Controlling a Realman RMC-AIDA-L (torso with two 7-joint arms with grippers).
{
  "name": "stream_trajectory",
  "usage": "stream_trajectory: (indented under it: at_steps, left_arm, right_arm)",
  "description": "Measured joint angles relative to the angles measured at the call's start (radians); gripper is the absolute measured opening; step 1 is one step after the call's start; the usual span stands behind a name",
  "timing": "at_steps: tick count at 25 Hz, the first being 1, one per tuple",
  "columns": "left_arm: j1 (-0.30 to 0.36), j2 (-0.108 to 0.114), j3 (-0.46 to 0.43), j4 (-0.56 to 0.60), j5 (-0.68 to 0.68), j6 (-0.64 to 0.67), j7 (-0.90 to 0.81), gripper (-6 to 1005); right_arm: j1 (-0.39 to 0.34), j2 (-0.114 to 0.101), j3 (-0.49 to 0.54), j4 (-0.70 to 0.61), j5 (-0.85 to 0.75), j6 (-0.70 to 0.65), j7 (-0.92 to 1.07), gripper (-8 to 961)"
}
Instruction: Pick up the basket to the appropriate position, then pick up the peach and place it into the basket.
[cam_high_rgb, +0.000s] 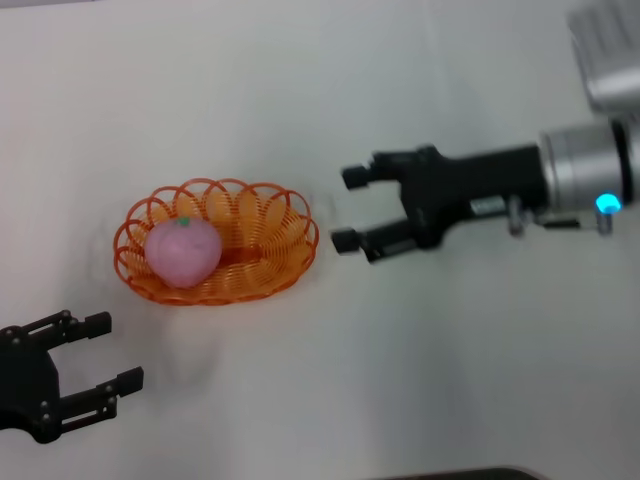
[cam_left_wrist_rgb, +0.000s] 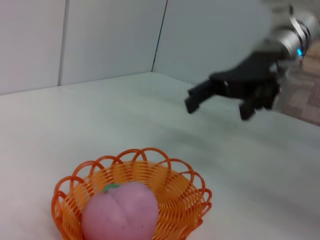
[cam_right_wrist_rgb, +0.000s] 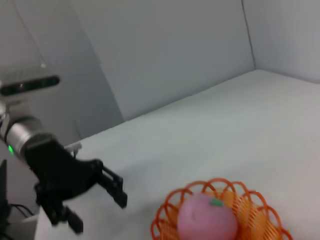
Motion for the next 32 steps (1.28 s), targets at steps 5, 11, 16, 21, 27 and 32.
stream_trajectory:
  at_steps: [5, 11, 16, 21, 27, 32]
  left_arm:
    - [0.002, 0.000, 0.000, -0.003, -0.001, 0.000, 0.000, 753]
    - [-0.001, -0.001, 0.000, -0.006, 0.000, 0.000, 0.001, 752]
    - [-0.001, -0.002, 0.003, -0.007, 0.000, 0.005, 0.001, 752]
    - [0.001, -0.002, 0.009, -0.008, 0.003, 0.005, 0.007, 753]
    - [0.001, -0.003, 0.009, -0.014, 0.017, 0.005, 0.008, 753]
    - [-0.002, -0.003, 0.008, -0.022, 0.018, 0.002, 0.008, 753]
  right_arm:
    - [-0.127, 0.003, 0.007, 0.060, 0.052, 0.008, -0.227, 946]
    - [-0.198, 0.001, 0.065, 0.185, 0.088, 0.007, -0.448, 945]
    - [-0.213, -0.001, 0.063, 0.213, 0.084, 0.021, -0.504, 945]
    - [-0.218, -0.003, 0.069, 0.213, 0.083, 0.028, -0.519, 945]
    - [-0.220, -0.005, 0.068, 0.206, 0.083, 0.041, -0.522, 945]
    - [-0.222, -0.005, 0.064, 0.207, 0.083, 0.055, -0.524, 945]
